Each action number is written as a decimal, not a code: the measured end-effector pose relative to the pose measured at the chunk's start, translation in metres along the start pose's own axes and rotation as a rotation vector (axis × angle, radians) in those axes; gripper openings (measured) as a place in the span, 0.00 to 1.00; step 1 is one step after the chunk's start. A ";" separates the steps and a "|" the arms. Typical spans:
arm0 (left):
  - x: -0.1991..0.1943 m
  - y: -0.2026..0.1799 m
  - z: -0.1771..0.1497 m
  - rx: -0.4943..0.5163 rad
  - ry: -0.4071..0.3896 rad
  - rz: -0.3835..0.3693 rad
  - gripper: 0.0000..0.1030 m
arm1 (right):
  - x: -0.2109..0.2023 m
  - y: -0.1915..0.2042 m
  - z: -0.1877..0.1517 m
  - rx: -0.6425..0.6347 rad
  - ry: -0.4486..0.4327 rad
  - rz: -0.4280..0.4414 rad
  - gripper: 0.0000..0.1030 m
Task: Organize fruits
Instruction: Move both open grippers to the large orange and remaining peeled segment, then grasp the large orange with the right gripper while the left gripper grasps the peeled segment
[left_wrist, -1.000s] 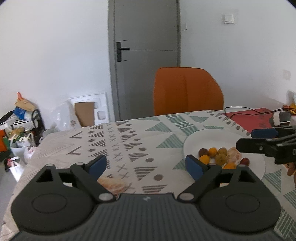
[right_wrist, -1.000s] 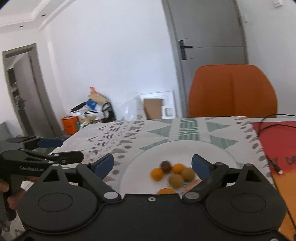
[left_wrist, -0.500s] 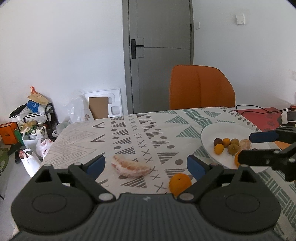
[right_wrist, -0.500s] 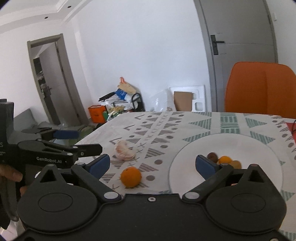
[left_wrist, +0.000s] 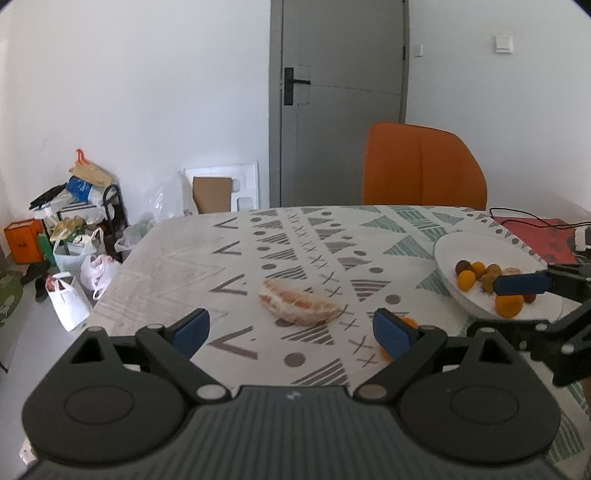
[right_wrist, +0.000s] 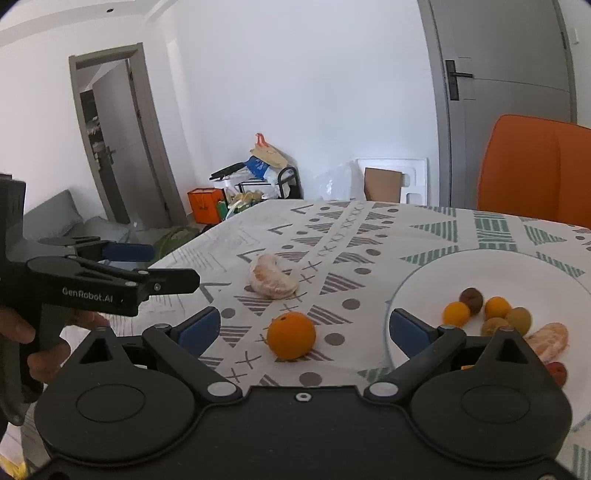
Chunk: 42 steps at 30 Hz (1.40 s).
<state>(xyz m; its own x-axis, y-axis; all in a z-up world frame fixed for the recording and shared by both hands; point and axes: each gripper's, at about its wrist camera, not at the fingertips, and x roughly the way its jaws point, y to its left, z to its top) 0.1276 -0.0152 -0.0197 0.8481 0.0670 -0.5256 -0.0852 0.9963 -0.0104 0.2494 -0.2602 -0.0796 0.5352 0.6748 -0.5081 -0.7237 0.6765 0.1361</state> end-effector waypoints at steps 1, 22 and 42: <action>0.001 0.002 -0.001 -0.006 0.003 0.000 0.91 | 0.003 0.003 -0.002 -0.008 0.005 0.000 0.90; 0.047 0.015 -0.003 -0.015 0.042 -0.089 0.91 | 0.064 0.017 -0.003 -0.065 0.165 -0.061 0.39; 0.098 0.016 0.010 0.041 0.095 -0.129 0.89 | 0.052 0.003 0.023 0.021 0.106 -0.120 0.38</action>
<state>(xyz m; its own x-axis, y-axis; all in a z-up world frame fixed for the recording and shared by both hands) 0.2145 0.0075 -0.0624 0.7972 -0.0654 -0.6002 0.0445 0.9978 -0.0496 0.2853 -0.2167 -0.0859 0.5673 0.5549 -0.6085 -0.6476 0.7570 0.0865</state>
